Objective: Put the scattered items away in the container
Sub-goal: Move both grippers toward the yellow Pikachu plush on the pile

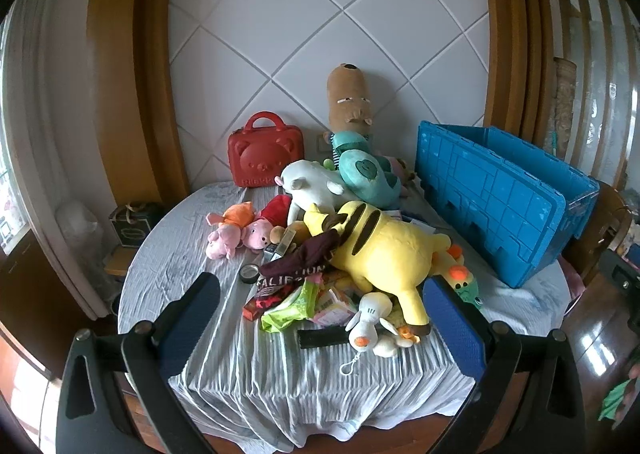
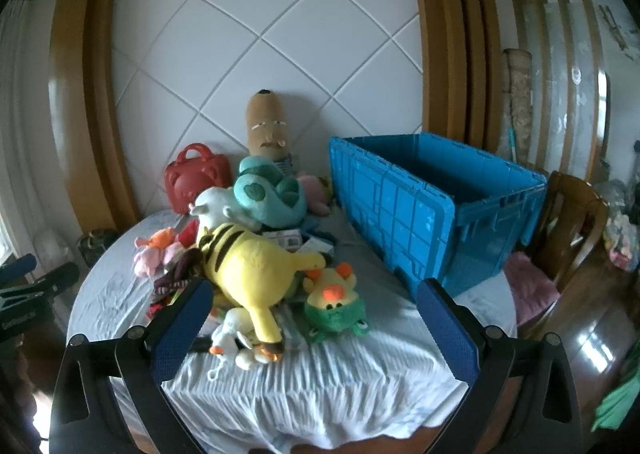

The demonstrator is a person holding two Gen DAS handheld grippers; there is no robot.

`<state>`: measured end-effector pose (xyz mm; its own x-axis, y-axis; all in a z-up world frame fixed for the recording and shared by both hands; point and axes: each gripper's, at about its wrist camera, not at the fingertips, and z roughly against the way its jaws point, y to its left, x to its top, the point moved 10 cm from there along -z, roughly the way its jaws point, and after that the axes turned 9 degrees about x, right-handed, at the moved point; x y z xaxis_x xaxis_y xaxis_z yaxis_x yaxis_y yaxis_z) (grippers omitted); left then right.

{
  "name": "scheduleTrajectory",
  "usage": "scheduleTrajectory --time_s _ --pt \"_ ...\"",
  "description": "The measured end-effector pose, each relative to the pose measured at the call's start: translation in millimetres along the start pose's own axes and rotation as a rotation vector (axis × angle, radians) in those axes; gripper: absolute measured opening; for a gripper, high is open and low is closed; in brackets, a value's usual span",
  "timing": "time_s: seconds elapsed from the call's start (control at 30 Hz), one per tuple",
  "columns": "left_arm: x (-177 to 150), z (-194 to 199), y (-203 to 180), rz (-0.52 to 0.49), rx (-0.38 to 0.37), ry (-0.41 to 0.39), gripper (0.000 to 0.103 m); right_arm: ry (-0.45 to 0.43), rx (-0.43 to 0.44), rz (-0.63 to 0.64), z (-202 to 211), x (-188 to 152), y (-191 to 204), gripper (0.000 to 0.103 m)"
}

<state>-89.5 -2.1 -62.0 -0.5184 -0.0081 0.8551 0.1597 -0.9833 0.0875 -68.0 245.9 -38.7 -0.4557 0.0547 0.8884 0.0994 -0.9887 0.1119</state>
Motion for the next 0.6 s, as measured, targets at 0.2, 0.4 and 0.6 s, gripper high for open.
scheduleTrajectory --time_s 0.2,0.4,0.6 --pt "-4 1 -5 -0.009 -0.009 0.004 0.103 0.008 -0.014 -0.004 0 -3 -5 0.103" --pt "-5 2 -8 -0.014 -0.018 0.011 0.103 0.017 -0.023 -0.006 0 -6 -10 0.103" --pt "-7 0 -10 -0.014 -0.018 0.021 0.103 0.016 -0.039 -0.005 1 -6 -14 0.103"
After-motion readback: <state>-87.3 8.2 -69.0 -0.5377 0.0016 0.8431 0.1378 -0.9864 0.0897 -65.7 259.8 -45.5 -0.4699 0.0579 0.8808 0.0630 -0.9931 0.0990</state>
